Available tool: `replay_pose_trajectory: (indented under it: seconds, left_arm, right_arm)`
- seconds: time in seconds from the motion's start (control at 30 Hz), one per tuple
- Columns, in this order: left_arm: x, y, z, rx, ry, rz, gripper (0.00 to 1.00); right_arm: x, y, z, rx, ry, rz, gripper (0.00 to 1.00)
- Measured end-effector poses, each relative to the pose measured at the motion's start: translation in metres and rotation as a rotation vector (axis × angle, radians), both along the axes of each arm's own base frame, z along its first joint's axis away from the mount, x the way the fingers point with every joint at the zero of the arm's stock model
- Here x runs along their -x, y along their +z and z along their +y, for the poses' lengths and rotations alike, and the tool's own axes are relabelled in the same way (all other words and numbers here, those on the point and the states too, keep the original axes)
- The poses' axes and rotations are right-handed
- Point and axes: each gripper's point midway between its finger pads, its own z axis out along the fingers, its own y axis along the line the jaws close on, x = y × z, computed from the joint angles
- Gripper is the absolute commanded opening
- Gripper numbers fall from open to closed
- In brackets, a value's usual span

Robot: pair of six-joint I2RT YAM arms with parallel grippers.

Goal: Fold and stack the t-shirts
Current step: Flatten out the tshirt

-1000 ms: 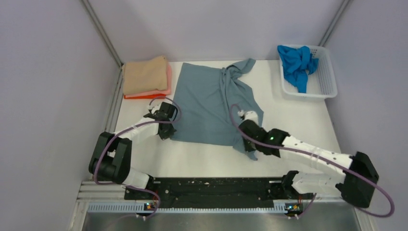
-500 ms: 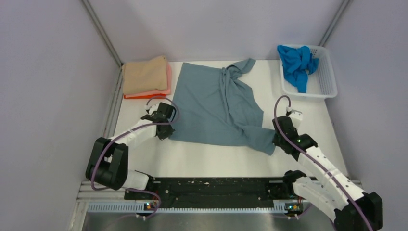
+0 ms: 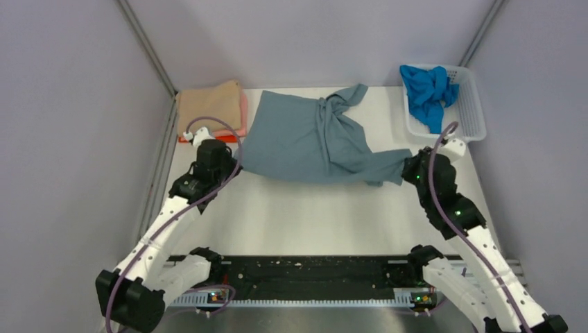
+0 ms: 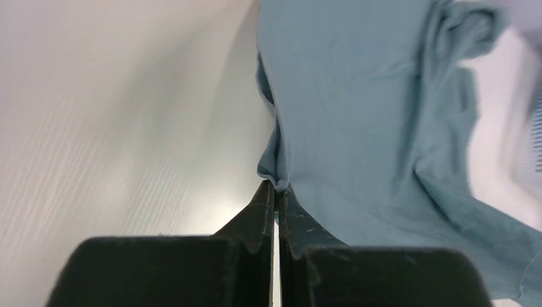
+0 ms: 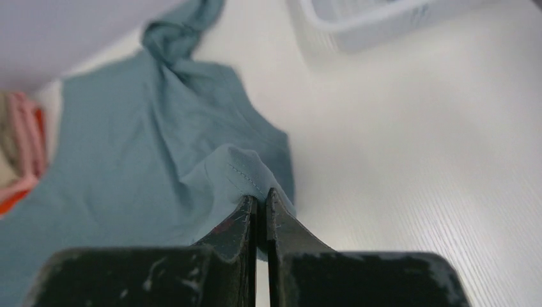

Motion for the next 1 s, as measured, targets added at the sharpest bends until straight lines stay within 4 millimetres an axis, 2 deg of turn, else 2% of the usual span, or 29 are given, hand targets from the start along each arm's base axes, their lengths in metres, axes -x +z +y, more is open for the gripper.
replay_pose_trajectory:
  seconds: [0.17,0.3,0.33,0.47,0.6,0.67,0.7,0.8,0.9,1.0]
  left_arm:
    - [-0.014,0.099,-0.003,0.036,-0.032,-0.25,0.0]
    - [-0.008,0.198,0.001,0.056,-0.05,-0.483,0.0]
    - [-0.003,0.223,0.003,0.06,-0.053,-0.541,0.0]
    - [0.026,0.321,0.013,0.068,-0.067,-0.767,0.0]
    - [0.069,0.406,0.023,0.075,-0.096,-0.975,0.0]
    - [0.088,0.432,0.026,0.077,-0.113,-1.047,0.0]
    - [0.105,0.45,0.029,0.078,-0.126,-1.099,0.0]
    - [0.139,0.482,0.034,0.083,-0.154,-1.202,0.0]
    - [0.166,0.502,0.036,0.087,-0.192,-1.275,0.0]
    - [0.182,0.513,0.036,0.086,-0.219,-1.311,0.0]
  right_arm:
    - [-0.005,0.117,-0.003,-0.043,0.01,-0.302,0.0]
    - [-0.001,0.207,-0.006,-0.021,0.034,-0.473,0.0]
    - [0.001,0.229,-0.006,-0.017,0.044,-0.517,0.0]
    - [0.016,0.298,-0.002,-0.008,0.108,-0.651,0.0]
    - [0.047,0.368,0.005,-0.008,0.212,-0.804,0.0]
    - [0.068,0.4,0.006,-0.011,0.259,-0.882,0.0]
    - [0.08,0.415,0.006,-0.012,0.281,-0.922,0.0]
    - [0.117,0.453,0.005,-0.018,0.345,-1.037,0.0]
    - [0.157,0.482,0.005,-0.021,0.413,-1.142,0.0]
    - [0.186,0.502,0.004,-0.015,0.457,-1.222,0.0]
